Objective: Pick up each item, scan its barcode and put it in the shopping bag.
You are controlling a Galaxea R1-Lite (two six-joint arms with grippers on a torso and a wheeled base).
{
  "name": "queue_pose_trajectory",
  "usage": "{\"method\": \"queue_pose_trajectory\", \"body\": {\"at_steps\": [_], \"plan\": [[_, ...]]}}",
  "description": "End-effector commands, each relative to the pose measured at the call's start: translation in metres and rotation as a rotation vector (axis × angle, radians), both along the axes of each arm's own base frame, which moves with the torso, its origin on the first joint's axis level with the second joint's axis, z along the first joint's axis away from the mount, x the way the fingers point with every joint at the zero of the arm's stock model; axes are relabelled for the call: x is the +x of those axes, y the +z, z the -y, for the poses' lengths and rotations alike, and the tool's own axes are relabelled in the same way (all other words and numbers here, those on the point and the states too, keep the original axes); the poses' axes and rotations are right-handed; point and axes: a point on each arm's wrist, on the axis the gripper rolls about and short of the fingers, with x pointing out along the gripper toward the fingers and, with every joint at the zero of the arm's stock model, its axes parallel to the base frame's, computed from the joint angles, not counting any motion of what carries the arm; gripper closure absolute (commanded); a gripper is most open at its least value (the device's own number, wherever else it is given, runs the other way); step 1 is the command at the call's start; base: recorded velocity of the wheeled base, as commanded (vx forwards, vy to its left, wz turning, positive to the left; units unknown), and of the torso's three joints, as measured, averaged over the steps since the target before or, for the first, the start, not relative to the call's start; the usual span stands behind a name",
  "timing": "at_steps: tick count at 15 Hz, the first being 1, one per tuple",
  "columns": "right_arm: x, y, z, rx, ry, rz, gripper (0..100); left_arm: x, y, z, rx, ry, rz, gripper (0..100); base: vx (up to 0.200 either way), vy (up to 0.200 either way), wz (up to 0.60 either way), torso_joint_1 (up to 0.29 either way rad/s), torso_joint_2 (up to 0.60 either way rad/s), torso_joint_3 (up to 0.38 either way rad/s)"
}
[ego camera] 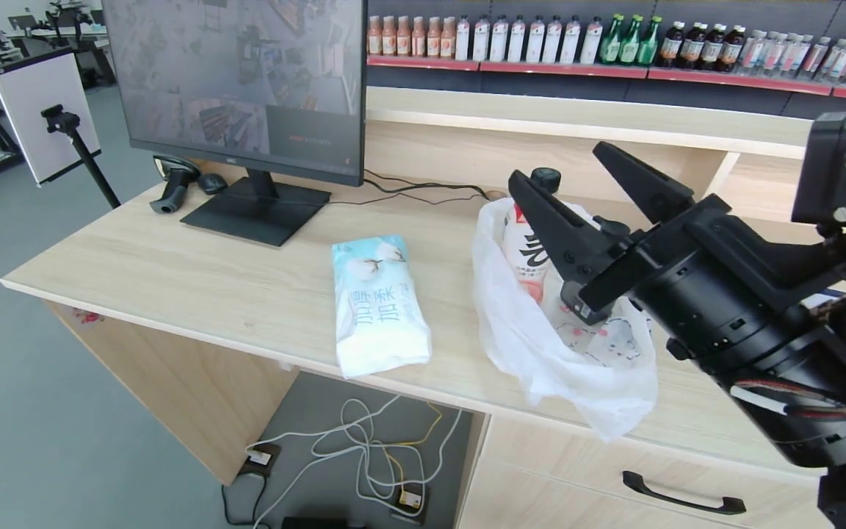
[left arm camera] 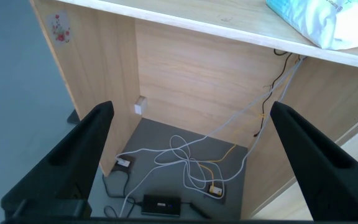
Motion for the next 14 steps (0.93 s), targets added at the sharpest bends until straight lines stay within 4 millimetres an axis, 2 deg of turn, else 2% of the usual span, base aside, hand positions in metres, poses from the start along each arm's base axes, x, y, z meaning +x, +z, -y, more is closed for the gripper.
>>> {"method": "queue_pose_trajectory", "body": {"at_steps": [1, 4, 6, 10, 12, 14], "plan": [[-0.022, -0.006, 0.026, -0.025, -0.022, -0.013, 0, 0.000, 0.000, 0.000, 0.000, 0.000, 0.000, 0, 0.000, 0.000, 0.00, 0.000, 0.00, 0.000], [-0.055, -0.033, 0.066, -0.087, -0.065, -0.079, 0, 0.000, 0.000, 0.000, 0.000, 0.000, 0.000, 0, 0.000, 0.000, 0.00, 0.000, 0.00, 0.000], [-0.086, -0.063, 0.094, -0.149, -0.072, -0.152, 0, 0.000, 0.000, 0.000, 0.000, 0.000, 0.000, 0, 0.000, 0.000, 0.00, 0.000, 0.00, 0.000], [-0.101, -0.067, 0.106, -0.161, -0.068, -0.178, 0, 0.000, 0.000, 0.000, 0.000, 0.000, -0.001, 0, 0.000, 0.000, 0.00, 0.000, 0.00, 0.000], [-0.113, -0.076, 0.116, -0.228, -0.065, -0.260, 0, 0.000, 0.000, 0.000, -0.001, 0.000, -0.001, 0, 0.000, 0.000, 0.00, 0.000, 0.00, 0.000], [-0.133, -0.090, 0.130, -0.316, -0.046, -0.332, 0, 0.000, 0.000, 0.000, -0.001, 0.000, -0.001, 0, 0.000, 0.000, 0.00, 0.000, 0.00, 0.000]]}}
